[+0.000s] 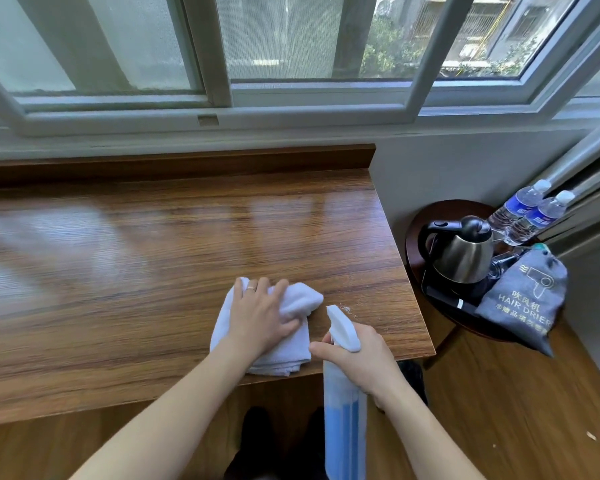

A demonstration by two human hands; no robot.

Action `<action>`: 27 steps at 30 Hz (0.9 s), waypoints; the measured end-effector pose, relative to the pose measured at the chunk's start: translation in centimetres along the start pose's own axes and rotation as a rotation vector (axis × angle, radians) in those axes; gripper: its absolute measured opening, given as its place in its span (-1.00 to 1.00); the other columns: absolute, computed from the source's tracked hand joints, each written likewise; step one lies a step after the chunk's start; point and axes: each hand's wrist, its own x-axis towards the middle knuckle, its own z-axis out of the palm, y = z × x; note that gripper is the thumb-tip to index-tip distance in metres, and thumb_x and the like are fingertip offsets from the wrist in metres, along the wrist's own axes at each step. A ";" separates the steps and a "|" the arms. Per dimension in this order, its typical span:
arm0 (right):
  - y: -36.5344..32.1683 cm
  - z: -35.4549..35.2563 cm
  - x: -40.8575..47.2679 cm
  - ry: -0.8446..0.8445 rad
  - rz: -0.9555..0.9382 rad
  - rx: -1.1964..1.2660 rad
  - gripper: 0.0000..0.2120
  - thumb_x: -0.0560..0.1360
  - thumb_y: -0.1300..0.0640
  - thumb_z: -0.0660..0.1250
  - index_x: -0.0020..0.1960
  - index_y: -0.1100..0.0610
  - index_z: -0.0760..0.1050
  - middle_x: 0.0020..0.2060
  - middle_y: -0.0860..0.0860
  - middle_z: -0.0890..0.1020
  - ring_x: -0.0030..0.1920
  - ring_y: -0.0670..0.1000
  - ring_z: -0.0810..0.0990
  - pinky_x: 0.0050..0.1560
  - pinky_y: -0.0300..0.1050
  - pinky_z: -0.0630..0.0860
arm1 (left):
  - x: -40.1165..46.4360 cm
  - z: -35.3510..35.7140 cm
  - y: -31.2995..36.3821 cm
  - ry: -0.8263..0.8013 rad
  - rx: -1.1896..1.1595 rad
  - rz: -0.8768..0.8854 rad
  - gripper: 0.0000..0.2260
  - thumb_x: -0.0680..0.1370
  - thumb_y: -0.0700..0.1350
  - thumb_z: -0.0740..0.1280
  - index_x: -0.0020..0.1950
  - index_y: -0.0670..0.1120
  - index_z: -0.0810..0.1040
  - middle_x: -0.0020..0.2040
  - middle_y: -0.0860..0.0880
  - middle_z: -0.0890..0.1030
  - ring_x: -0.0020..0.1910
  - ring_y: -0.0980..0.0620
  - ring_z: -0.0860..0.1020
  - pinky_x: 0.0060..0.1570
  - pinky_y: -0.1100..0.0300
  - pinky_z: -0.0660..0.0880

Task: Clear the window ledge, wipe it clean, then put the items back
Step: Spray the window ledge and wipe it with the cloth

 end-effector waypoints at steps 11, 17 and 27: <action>-0.6 -0.2 0.8 -0.002 -0.015 0.003 -0.70 0.34 -0.16 0.51 -0.25 0.05 0.55 -0.37 -0.09 0.58 -0.32 -0.16 0.50 -0.24 -0.19 0.41 | 3.8 0.9 -0.5 0.027 -0.099 0.092 -0.59 0.30 0.20 0.23 -0.16 -0.13 0.50 -0.23 -0.06 0.54 -0.23 -0.15 0.53 0.01 -0.01 0.39; -0.4 -0.6 1.0 0.043 -0.007 0.024 -0.70 0.34 -0.21 0.51 -0.24 0.01 0.57 -0.24 -0.04 0.67 -0.18 -0.08 0.61 -0.20 -0.16 0.46 | 7.3 0.2 -1.2 -0.105 -0.066 0.027 -0.51 0.30 0.25 0.14 -0.08 -0.13 0.49 -0.12 -0.10 0.56 -0.10 -0.17 0.53 -0.05 0.00 0.43; 0.0 -1.1 1.1 0.061 -0.019 0.005 -0.71 0.35 -0.20 0.49 -0.21 0.01 0.58 -0.25 -0.05 0.65 -0.18 -0.08 0.61 -0.17 -0.09 0.51 | 1.1 0.0 0.6 -0.015 -0.065 -0.017 -0.55 0.26 0.23 0.21 -0.13 -0.13 0.51 -0.21 -0.08 0.54 -0.25 -0.15 0.52 -0.22 0.03 0.43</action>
